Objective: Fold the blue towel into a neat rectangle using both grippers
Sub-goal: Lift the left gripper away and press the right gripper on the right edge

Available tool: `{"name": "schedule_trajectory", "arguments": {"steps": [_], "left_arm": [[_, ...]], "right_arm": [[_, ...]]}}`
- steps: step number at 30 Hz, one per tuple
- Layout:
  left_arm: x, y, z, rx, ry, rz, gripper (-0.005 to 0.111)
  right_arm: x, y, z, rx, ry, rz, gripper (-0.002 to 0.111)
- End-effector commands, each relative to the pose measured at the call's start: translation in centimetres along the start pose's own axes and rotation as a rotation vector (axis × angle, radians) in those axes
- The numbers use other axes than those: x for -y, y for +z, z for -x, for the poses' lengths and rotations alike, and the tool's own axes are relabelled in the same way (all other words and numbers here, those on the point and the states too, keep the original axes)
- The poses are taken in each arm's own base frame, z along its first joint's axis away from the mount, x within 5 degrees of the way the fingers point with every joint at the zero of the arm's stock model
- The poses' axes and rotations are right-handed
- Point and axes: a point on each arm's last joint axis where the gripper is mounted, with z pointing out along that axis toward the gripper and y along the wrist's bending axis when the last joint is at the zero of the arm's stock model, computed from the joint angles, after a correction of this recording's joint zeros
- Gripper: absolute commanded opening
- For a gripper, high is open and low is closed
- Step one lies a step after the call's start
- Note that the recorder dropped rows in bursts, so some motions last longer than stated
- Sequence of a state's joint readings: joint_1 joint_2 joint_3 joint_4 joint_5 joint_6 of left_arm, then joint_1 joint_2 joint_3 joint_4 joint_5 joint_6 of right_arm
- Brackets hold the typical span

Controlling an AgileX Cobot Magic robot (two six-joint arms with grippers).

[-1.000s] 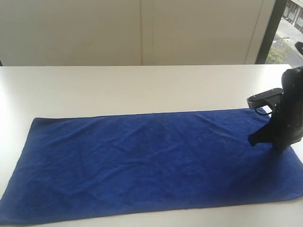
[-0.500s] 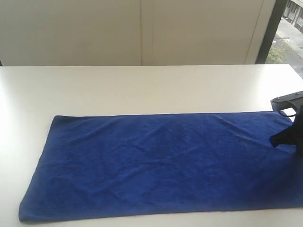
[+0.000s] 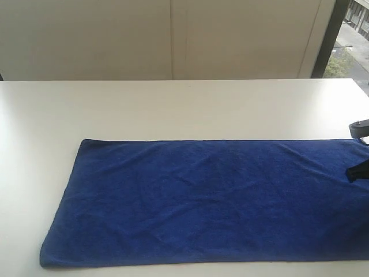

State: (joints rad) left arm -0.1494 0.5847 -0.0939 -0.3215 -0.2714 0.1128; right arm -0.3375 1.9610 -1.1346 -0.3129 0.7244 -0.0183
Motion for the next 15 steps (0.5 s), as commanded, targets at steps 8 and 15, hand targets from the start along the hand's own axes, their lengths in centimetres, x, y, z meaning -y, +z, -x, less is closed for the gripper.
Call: {"name": "schedule_trajectory", "arguments": {"steps": [8, 15], "left_arm": [[0.0, -0.1, 0.1, 0.022, -0.038, 0.001, 0.000], [0.0, -0.1, 0.1, 0.028, -0.052, 0.003, 0.000]], "right_arm": [[1.7, -6.4, 0.6, 0.220, 0.071, -0.034, 0.000], [1.2, -4.8, 0.5, 0.162, 0.011, 0.017, 0.035]]}}
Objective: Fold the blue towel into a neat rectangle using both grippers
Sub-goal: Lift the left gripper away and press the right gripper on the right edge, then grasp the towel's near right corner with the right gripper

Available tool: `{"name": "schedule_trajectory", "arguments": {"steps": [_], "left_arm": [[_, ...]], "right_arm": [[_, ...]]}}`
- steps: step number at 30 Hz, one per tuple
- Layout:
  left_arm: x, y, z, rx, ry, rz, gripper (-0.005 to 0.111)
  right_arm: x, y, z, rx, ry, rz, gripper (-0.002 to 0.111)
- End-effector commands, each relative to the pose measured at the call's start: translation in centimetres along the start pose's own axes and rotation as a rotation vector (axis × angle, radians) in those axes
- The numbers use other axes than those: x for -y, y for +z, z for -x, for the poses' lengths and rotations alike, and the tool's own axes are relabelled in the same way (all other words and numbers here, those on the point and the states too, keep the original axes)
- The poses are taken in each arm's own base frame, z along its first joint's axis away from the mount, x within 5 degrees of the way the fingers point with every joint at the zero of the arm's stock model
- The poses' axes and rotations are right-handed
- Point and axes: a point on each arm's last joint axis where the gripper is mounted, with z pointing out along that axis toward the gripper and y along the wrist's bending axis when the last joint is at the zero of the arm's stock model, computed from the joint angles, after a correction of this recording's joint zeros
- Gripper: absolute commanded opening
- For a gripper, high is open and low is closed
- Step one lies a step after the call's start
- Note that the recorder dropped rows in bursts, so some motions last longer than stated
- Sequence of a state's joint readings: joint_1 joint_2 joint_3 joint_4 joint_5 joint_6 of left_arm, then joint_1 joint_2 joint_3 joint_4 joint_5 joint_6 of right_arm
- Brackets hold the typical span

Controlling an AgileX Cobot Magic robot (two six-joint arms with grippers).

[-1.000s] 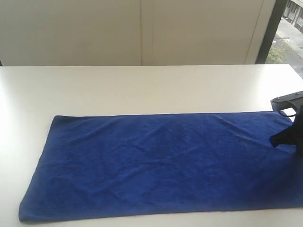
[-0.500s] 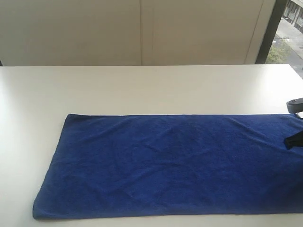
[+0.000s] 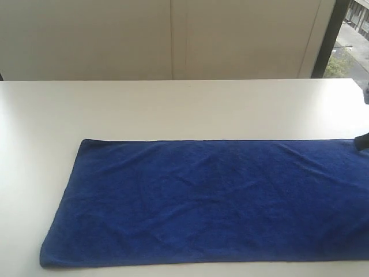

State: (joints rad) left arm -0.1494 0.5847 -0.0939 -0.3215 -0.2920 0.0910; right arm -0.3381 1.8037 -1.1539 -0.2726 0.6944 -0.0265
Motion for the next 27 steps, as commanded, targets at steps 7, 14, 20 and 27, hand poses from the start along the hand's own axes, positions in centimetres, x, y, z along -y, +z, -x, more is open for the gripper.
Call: {"name": "schedule_trajectory", "arguments": {"steps": [7, 14, 20, 27], "left_arm": [[0.0, -0.1, -0.1, 0.006, -0.043, -0.003, 0.000], [0.0, -0.1, -0.1, 0.006, -0.043, -0.003, 0.000], [0.0, -0.1, -0.1, 0.006, -0.043, -0.003, 0.000], [0.0, -0.1, -0.1, 0.006, -0.046, -0.003, 0.000]], "right_arm": [[1.9, 3.0, -1.3, -0.076, 0.015, 0.091, 0.054], [4.3, 3.5, -2.2, -0.032, 0.104, 0.202, 0.054], [4.2, 5.3, -2.6, -0.071, 0.115, 0.234, 0.048], [4.0, 6.4, -2.8, -0.084, 0.115, 0.237, 0.046]]}}
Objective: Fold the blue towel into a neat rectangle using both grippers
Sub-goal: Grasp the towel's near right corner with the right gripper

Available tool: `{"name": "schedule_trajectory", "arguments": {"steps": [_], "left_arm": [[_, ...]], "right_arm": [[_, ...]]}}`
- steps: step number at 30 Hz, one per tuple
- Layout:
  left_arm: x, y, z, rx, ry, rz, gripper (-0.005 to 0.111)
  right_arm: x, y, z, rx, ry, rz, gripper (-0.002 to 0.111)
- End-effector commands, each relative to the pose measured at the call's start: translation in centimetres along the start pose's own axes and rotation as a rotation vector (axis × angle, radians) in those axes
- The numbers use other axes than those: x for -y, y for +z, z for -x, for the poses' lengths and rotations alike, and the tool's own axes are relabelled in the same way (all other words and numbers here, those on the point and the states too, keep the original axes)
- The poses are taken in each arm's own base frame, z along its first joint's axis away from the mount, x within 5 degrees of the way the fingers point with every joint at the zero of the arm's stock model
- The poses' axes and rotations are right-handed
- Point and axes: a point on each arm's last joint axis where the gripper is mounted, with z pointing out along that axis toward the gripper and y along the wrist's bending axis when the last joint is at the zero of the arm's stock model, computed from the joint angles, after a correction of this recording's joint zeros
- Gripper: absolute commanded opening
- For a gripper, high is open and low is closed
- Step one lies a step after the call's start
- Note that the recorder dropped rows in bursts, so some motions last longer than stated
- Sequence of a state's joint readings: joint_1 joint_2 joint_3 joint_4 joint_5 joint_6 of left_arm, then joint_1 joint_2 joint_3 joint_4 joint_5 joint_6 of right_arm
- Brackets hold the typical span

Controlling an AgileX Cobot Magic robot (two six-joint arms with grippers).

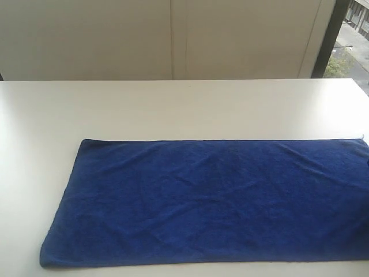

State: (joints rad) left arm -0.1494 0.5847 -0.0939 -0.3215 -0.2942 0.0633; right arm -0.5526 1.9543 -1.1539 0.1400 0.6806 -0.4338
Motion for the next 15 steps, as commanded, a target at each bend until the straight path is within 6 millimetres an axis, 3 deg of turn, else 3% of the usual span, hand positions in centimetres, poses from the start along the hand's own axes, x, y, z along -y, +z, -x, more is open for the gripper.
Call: {"name": "schedule_trajectory", "arguments": {"steps": [1, 7, 15], "left_arm": [[0.0, -0.1, -0.1, 0.004, -0.018, -0.003, 0.000], [0.0, -0.1, -0.1, 0.006, -0.018, -0.003, 0.000], [0.0, -0.1, -0.1, 0.006, -0.018, -0.003, 0.000]], "right_arm": [[0.3, 0.4, 0.1, 0.009, -0.001, -0.003, 0.046], [0.3, 1.7, -0.2, -0.023, 0.002, 0.008, 0.046], [0.4, 1.8, -0.1, -0.015, 0.002, 0.004, 0.046]]}}
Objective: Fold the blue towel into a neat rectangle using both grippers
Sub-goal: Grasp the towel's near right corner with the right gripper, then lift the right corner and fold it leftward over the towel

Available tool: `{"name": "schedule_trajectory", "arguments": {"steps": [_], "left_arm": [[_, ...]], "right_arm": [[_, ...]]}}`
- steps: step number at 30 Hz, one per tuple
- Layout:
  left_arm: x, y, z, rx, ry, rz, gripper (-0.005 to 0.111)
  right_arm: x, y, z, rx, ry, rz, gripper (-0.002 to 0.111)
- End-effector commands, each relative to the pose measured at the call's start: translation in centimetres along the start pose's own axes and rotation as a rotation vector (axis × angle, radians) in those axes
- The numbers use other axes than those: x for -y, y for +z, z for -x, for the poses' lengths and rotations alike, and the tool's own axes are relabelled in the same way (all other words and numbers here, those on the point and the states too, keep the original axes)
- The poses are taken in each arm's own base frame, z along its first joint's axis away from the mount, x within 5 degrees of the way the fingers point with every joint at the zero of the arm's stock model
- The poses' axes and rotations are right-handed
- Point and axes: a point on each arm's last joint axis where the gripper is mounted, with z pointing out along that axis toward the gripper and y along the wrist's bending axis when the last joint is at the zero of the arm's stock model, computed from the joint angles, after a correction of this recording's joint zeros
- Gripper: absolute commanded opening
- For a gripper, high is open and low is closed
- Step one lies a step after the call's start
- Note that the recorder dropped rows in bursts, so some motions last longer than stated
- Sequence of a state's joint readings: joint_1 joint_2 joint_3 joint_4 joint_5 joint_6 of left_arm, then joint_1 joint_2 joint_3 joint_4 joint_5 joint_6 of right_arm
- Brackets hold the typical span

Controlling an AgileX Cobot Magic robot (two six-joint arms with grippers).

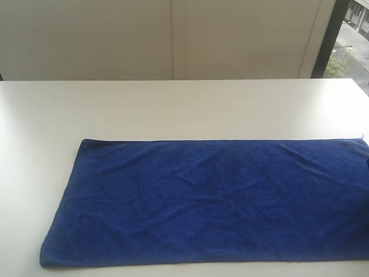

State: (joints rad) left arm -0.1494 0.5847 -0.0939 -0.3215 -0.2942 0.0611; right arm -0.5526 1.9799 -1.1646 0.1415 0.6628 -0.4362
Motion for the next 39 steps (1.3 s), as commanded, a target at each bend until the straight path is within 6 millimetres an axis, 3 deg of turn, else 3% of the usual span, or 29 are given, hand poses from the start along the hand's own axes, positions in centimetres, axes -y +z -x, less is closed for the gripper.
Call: {"name": "schedule_trajectory", "arguments": {"steps": [1, 9, 19, 24, 28, 39], "left_arm": [[0.0, -0.1, -0.1, 0.006, -0.016, -0.003, 0.000], [0.0, -0.1, -0.1, 0.006, -0.016, -0.003, 0.000], [0.0, -0.1, -0.1, 0.006, -0.016, -0.003, 0.000], [0.0, -0.1, -0.1, 0.006, -0.016, -0.003, 0.000], [0.0, -0.1, -0.1, 0.006, -0.016, -0.003, 0.000], [0.0, -0.1, -0.1, 0.006, -0.023, -0.003, 0.000]], "right_arm": [[0.2, 1.1, -0.4, -0.018, 0.002, 0.006, 0.046], [0.2, 1.1, -0.4, -0.021, 0.004, 0.008, 0.026], [0.0, 1.1, -0.6, -0.044, 0.014, 0.026, 0.020], [0.0, 0.3, -0.5, -0.026, 0.015, 0.023, 0.002], [-0.1, -0.8, -0.2, 0.003, 0.010, 0.014, 0.000], [-5.1, -2.5, 1.2, 0.048, -0.134, 0.028, 0.000]]}}
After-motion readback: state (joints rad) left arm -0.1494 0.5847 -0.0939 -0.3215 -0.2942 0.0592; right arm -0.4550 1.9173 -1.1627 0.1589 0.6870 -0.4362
